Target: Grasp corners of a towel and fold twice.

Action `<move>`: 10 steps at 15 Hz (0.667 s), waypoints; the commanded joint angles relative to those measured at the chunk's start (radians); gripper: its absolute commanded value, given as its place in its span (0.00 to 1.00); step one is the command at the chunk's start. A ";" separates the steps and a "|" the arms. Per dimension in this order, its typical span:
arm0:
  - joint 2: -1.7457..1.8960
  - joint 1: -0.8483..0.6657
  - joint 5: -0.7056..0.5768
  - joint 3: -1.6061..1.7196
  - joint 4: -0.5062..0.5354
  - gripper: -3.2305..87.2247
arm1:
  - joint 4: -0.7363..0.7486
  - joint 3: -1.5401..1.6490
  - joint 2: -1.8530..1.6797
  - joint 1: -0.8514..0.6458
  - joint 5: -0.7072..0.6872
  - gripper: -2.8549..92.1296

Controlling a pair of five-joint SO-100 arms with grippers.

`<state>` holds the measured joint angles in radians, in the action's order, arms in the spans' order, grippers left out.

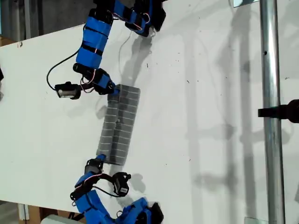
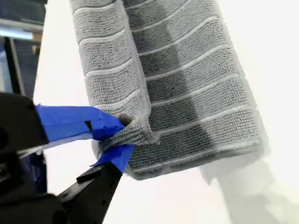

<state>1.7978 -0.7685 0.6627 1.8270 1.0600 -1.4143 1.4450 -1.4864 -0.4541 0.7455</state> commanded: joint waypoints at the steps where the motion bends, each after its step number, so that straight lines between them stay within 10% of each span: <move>1: -0.071 -0.032 -0.034 -0.150 -0.023 0.00 | 0.066 -0.006 -0.123 -0.071 -0.074 0.03; 10: -0.071 0.038 0.066 0.031 -0.074 0.00 | 0.215 0.195 -0.009 0.071 0.023 0.03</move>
<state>1.7288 -0.7470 0.6980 1.8530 0.9925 -1.2103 1.6444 -1.5232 -0.4126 0.7271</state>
